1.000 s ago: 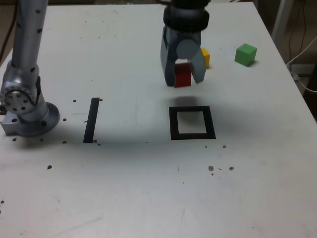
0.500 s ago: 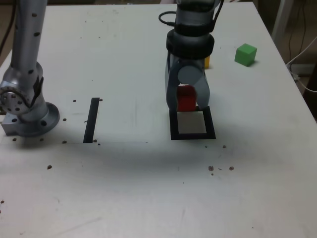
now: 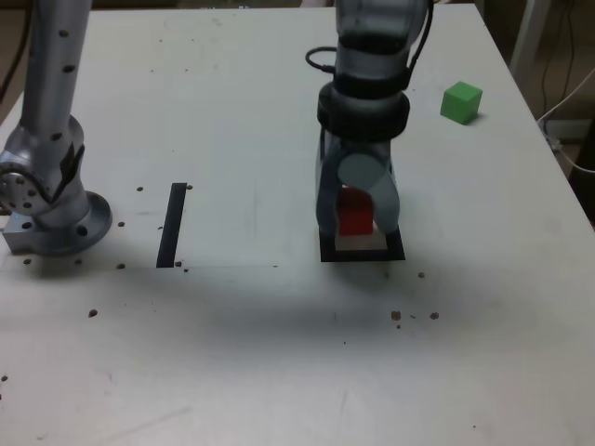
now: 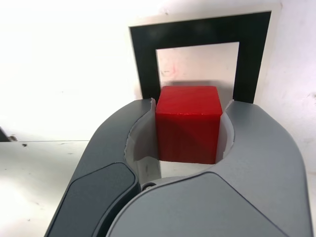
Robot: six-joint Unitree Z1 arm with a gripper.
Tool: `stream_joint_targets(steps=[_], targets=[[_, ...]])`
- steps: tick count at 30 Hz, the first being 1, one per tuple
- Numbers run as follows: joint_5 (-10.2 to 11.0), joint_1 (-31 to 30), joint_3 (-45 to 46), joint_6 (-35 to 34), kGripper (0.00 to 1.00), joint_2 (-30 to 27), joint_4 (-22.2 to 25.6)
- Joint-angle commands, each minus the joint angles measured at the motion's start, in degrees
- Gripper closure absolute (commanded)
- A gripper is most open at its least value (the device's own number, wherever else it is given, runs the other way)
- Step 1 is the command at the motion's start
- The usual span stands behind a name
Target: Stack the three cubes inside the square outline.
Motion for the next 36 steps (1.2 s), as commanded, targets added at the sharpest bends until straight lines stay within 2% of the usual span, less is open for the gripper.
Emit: stream_joint_targets(steps=[1, 11, 13, 15, 19, 20, 22, 28, 36], targets=[[-0.21, -0.21, 0.32, -0.12, 0.67, 0.79, -0.75], [-0.17, -0.25, 2.31, -0.49, 0.67, 1.86, -3.6], [-0.09, -0.1, 2.75, -0.69, 0.64, 2.01, -3.92], [-0.18, 0.06, 3.25, -0.74, 0.53, 2.15, -4.27], [-0.35, 0.24, 4.23, -0.7, 0.18, 2.24, -4.99], [-0.32, 0.24, 4.38, -0.68, 0.12, 2.19, -5.11], [-0.21, 0.24, 4.61, -0.67, 0.06, 2.02, -5.28], [0.91, 0.24, 5.54, -1.34, 0.01, 0.48, -5.3], [5.7, 2.54, 4.74, -3.0, 0.01, -3.29, -2.03]])
